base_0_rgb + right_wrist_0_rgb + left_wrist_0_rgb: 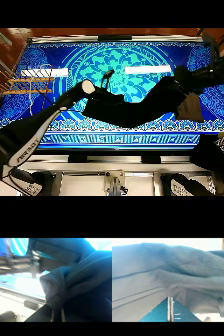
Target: Fold the shirts.
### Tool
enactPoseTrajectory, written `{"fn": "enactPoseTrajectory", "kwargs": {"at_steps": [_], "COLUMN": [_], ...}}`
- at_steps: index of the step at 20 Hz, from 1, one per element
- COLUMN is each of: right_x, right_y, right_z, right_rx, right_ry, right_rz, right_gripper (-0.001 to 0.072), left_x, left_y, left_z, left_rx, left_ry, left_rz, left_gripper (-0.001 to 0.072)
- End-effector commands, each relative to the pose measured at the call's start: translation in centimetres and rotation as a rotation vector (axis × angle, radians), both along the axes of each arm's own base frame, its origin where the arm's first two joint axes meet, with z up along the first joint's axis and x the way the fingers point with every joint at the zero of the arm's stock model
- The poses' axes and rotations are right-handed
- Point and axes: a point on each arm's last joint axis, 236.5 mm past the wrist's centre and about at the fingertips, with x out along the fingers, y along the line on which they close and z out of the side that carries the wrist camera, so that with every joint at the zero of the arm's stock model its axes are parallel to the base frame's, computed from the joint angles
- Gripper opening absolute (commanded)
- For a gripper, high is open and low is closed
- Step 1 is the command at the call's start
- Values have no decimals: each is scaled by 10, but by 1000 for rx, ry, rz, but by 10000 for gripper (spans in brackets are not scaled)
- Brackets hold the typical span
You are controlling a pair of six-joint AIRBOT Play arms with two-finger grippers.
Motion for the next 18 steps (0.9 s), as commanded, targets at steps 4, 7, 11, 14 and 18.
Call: {"fn": "enactPoseTrajectory", "kwargs": {"at_steps": [4, 7, 11, 14, 18], "right_x": [45, 56, 76, 81, 87], "right_y": [98, 165, 241, 274, 295], "right_z": [-54, -101, -153, -185, -197], "right_rx": [7, 52, 178, 234, 288], "right_ry": [-30, 1, 11, 47, 44], "right_rz": [137, 207, 188, 146, 97], "right_gripper": [60, 60, 60, 60, 547], "left_x": [44, 39, 10, -12, -19], "left_y": [193, 281, 380, 419, 426], "left_z": [120, 187, 247, 261, 258], "left_rx": [272, 255, 272, 301, 317], "left_ry": [-265, -357, -446, -452, -431], "left_rz": [266, 459, 697, 792, 800], "left_gripper": [36, 37, 37, 37, 37]}}
